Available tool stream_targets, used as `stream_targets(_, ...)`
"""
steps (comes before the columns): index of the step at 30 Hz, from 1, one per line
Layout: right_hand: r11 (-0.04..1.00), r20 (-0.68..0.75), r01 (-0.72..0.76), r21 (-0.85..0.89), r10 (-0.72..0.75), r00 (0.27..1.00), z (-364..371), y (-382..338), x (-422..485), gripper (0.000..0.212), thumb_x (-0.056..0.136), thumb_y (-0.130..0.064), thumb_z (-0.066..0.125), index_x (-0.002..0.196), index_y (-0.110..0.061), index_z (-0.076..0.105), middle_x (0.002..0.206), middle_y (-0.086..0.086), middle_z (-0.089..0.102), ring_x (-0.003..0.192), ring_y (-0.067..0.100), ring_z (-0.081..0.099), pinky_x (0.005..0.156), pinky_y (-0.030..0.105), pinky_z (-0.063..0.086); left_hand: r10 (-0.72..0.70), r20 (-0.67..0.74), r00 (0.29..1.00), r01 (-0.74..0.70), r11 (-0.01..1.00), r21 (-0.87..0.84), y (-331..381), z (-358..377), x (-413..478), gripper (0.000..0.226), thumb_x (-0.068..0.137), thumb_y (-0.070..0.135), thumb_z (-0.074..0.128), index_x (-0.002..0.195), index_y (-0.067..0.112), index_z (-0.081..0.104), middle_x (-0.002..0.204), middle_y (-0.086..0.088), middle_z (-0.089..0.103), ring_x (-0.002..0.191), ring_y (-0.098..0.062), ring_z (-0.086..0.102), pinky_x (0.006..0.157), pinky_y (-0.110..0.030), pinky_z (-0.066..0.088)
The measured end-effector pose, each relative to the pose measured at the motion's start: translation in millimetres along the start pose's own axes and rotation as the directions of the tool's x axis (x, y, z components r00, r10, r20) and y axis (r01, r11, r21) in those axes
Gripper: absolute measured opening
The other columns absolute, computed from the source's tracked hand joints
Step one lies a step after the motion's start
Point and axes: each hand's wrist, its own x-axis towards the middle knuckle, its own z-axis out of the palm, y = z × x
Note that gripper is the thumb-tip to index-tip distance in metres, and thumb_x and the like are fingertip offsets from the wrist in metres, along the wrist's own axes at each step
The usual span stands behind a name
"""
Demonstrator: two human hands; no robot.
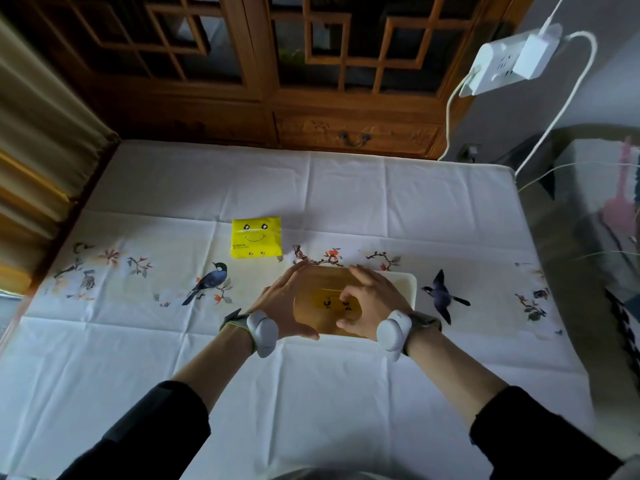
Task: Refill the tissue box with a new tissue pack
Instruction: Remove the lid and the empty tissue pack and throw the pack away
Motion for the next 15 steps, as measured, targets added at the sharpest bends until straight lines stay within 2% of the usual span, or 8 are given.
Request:
stream_targets(7,1.0,0.007,-0.018,-0.012,0.018,1.0,12.4,-0.1,-1.9,0.042,0.068,-0.05,0.07,0.103,-0.028,0.063,0.159,0.003,-0.002,0.145,0.027,0.0,0.115,0.041,0.014,0.117,0.021,0.993,-0.117,0.992,0.051,-5.7,3.5,-0.1,0.131,0.047,0.043,0.089,0.149,0.026,0.008,0.159,0.007,0.005,0.143,-0.019,0.023,0.111,-0.039,0.034)
stream_targets(12,0.999,-0.015,0.004,-0.041,-0.005,1.0,14.9,-1.6,-1.4,0.038,0.067,-0.054,0.069,0.097,-0.031,0.068,0.159,0.0,-0.003,0.144,0.028,0.0,0.116,0.043,0.01,0.153,0.005,0.988,-0.153,0.988,0.016,-7.7,3.9,-0.4,0.132,0.047,0.038,0.09,0.149,0.02,0.008,0.159,0.002,0.003,0.144,-0.022,0.022,0.112,-0.037,0.033)
stream_targets(15,0.998,-0.019,0.003,-0.06,-0.004,1.0,14.3,-2.4,-1.4,0.04,0.067,-0.056,0.069,0.098,-0.032,0.069,0.159,0.0,-0.003,0.144,0.028,0.001,0.117,0.041,0.008,0.148,0.013,0.989,-0.148,0.988,-0.045,-9.4,2.9,1.7,0.137,0.045,0.036,0.091,0.149,0.018,0.004,0.159,-0.002,0.003,0.145,-0.02,0.016,0.116,-0.032,0.026)
